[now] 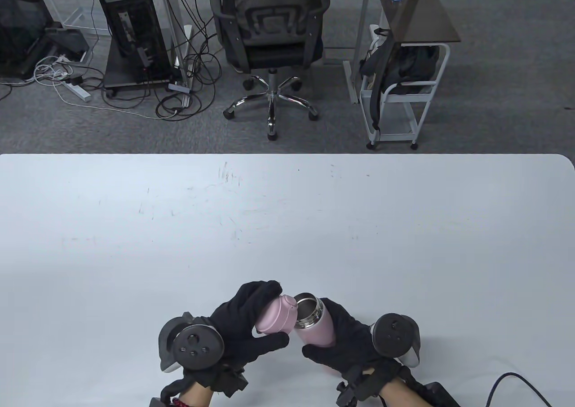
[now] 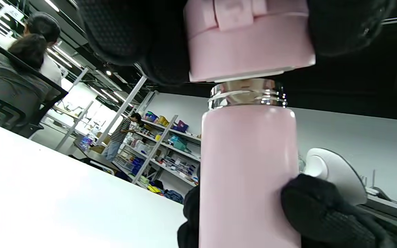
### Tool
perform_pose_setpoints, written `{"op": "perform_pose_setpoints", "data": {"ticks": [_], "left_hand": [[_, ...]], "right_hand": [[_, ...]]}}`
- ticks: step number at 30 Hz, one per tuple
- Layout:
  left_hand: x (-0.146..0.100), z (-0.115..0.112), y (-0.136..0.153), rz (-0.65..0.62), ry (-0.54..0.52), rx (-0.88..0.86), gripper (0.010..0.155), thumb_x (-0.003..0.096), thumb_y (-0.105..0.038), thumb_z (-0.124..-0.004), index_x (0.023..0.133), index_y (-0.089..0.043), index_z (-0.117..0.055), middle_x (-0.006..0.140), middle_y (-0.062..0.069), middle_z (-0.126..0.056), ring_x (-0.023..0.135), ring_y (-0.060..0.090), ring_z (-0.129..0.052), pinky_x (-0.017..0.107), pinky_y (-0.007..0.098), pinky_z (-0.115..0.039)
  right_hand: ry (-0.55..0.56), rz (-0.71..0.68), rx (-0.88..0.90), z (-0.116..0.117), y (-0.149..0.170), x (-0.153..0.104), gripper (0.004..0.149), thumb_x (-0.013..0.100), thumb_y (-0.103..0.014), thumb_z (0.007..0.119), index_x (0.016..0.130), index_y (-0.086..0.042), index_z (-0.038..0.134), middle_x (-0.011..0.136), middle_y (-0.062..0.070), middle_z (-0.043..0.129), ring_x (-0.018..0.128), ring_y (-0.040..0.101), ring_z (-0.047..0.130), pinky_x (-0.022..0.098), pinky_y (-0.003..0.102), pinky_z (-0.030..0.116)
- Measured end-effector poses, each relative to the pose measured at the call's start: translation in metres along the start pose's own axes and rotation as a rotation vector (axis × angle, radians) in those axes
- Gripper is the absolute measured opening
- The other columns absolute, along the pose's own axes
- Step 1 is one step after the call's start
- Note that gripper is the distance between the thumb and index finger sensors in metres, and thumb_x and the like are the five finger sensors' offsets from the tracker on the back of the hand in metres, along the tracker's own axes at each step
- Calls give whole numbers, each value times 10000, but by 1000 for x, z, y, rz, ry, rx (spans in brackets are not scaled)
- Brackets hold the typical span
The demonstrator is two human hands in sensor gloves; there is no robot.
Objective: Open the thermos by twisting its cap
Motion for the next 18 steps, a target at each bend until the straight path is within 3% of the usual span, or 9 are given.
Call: {"op": "perform_pose_setpoints", "data": {"ticks": [3, 8, 13, 17, 18], "left_hand": [[0, 2, -6, -28, 0, 71, 859, 440, -710, -780, 1135, -306, -474, 1085, 33, -652, 783, 200, -916, 623, 428, -806], [1, -2, -11, -49, 2, 23, 853, 439, -686, -800, 1134, -311, -477, 1095, 37, -642, 799, 221, -907, 635, 442, -794], [4, -9, -6, 11, 60, 183, 833, 442, -625, -854, 1126, -294, -513, 1103, 69, -642, 810, 289, -901, 615, 476, -801], [7, -23, 4, 88, 213, 499, 838, 426, -595, -883, 1115, -290, -519, 1098, 89, -646, 807, 325, -915, 598, 496, -823], [8, -30, 12, 168, 311, 557, 847, 423, -586, -888, 1116, -283, -507, 1102, 91, -638, 814, 335, -917, 598, 505, -827]], "right_hand": [[33, 22, -3, -2, -1, 0, 923, 383, -536, 810, 965, 49, 397, 912, 384, 477, 766, 632, 548, 547, 691, 557], [84, 31, 13, -9, 0, -2, 923, 383, -536, 808, 963, 49, 393, 912, 384, 475, 764, 633, 546, 546, 690, 557], [160, 32, 37, -21, -2, -3, 926, 381, -538, 807, 961, 49, 388, 911, 383, 470, 764, 632, 542, 544, 690, 557], [205, 28, 27, -31, -2, -4, 925, 382, -538, 806, 962, 49, 385, 912, 383, 467, 766, 632, 540, 545, 690, 554], [218, 32, 31, -33, -1, -4, 926, 382, -538, 806, 962, 48, 384, 913, 383, 466, 767, 631, 538, 546, 690, 554]]}}
Point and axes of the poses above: the tracker on the back of each hand, its own y axis roughly to the little-finger side, its own x axis roughly from the wrist to the fingertips, z = x × y, the point moved 1 cm from there along x, roughly from the wrist to the fingertips
